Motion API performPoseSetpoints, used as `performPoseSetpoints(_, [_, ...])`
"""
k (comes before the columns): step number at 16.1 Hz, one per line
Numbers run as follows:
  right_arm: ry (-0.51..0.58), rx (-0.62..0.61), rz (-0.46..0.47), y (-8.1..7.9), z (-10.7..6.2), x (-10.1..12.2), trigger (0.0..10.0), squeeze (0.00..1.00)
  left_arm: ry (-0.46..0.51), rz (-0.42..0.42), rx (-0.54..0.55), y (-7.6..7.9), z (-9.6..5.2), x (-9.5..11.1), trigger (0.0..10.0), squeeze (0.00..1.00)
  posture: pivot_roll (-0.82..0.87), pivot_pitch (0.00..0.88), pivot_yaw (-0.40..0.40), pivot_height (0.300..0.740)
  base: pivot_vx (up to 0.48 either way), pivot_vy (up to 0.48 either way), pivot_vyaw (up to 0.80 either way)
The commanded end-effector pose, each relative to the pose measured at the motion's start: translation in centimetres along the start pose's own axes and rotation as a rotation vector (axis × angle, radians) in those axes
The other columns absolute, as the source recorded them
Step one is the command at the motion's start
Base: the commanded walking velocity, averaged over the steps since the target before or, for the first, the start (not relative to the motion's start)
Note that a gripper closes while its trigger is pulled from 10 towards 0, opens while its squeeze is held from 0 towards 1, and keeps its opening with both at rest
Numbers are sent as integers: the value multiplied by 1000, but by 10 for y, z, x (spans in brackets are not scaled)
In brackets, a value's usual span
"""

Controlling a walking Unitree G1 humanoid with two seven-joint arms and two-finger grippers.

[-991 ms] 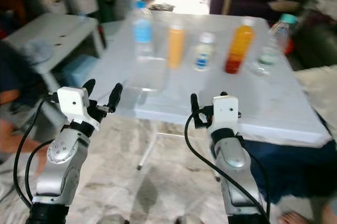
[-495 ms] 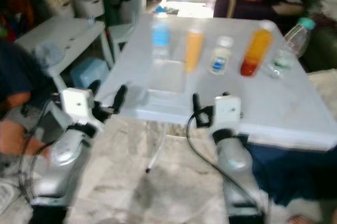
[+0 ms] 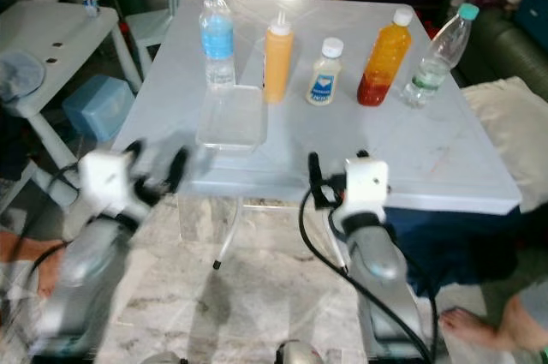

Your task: Restocking fridge

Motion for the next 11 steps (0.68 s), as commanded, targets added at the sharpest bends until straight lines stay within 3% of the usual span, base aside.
performPoseSetpoints(1, [16, -18, -14, 5, -4, 4, 10000, 0, -9, 33, 28, -7, -5, 0, 10000, 0, 2, 0, 2, 740, 0, 0, 0])
performPoseSetpoints(3, [27, -27, -34, 8, -14, 7, 10000, 0, -50, 72, 98, -24, -20, -7, 10000, 0, 6, 0, 6, 740, 0, 0, 0])
performPoseSetpoints(4, [31, -28, -43, 9, -15, 8, 10000, 0, -49, 65, 105, -25, -22, -5, 10000, 0, 7, 0, 7, 740, 0, 0, 0])
performPoseSetpoints(8, [44, -101, -39, 23, -11, 11, 10000, 0, -26, 31, 63, -13, -19, -3, 10000, 0, 5, 0, 20, 740, 0, 0, 0])
performPoseSetpoints(11, [79, -84, -59, 17, -6, 20, 10000, 0, -11, 21, 15, -5, -12, -2, 10000, 0, -5, 0, 25, 740, 195, 0, 0])
Point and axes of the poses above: a point about 5 cm out from each wrist's last joint towards the gripper, its own z axis pointing out of the wrist towards the gripper, its own x axis along the axis of the wrist's last joint, y = z × x, the point moved 5 cm from there along z, pointing out of the wrist towards the gripper, and after that the axes turned 4 degrees about -z, right-handed, at the moved point
